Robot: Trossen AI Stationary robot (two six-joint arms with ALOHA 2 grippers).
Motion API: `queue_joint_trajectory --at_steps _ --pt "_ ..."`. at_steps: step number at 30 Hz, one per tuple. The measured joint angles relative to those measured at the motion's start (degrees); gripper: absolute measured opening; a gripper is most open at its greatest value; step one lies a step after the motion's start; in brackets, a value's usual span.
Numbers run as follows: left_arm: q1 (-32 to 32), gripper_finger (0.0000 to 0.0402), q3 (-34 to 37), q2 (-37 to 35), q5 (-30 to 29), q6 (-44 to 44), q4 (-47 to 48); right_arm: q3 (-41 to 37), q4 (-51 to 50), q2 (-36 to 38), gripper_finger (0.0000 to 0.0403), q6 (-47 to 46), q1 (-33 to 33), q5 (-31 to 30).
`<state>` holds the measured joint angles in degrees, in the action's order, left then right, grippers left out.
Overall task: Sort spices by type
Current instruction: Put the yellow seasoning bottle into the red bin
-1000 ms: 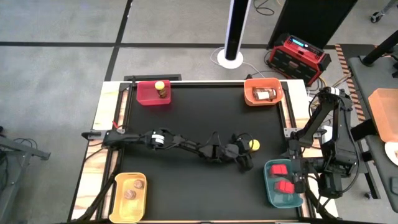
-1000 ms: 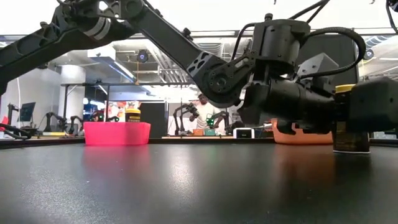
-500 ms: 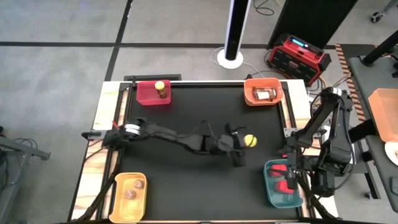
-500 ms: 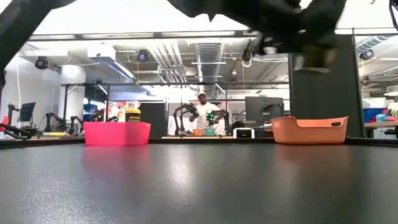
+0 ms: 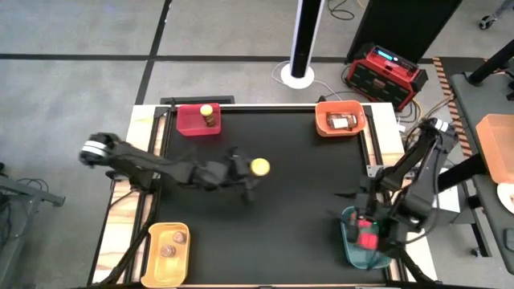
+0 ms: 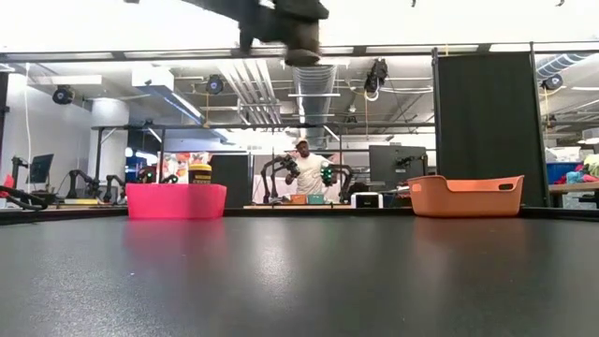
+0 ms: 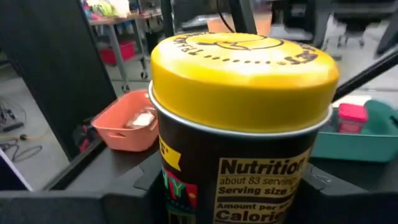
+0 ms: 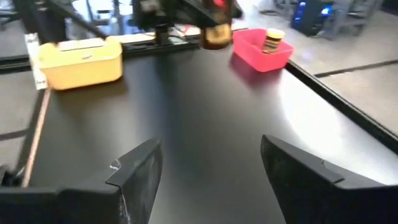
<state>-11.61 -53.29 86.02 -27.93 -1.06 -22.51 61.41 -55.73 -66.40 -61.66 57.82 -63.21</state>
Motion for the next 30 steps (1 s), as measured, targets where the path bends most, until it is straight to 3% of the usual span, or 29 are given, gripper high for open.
queue_joint_trajectory --at_steps 6,12,16,23,30 --pt "-3.0 0.0182 12.2 -15.6 -0.5 0.1 0.9 0.0 16.1 -4.8 0.0268 12.5 -9.5 1.2" --pt "-5.6 0.0183 20.6 -30.5 -0.5 -0.1 1.6 1.1 32.6 -9.4 0.0271 26.2 -18.5 8.5" --pt "-5.7 0.0184 23.4 -39.0 -2.1 -0.7 4.4 3.2 37.8 -13.4 0.0262 31.4 -23.2 12.6" --pt "-4.6 0.0184 23.8 -45.4 -12.6 1.9 13.0 11.0 38.4 -21.8 0.0251 37.0 -30.6 15.8" --pt "1.3 0.0184 23.4 -47.1 -12.0 4.7 18.2 20.2 40.2 -28.7 0.0257 46.7 -37.9 22.9"
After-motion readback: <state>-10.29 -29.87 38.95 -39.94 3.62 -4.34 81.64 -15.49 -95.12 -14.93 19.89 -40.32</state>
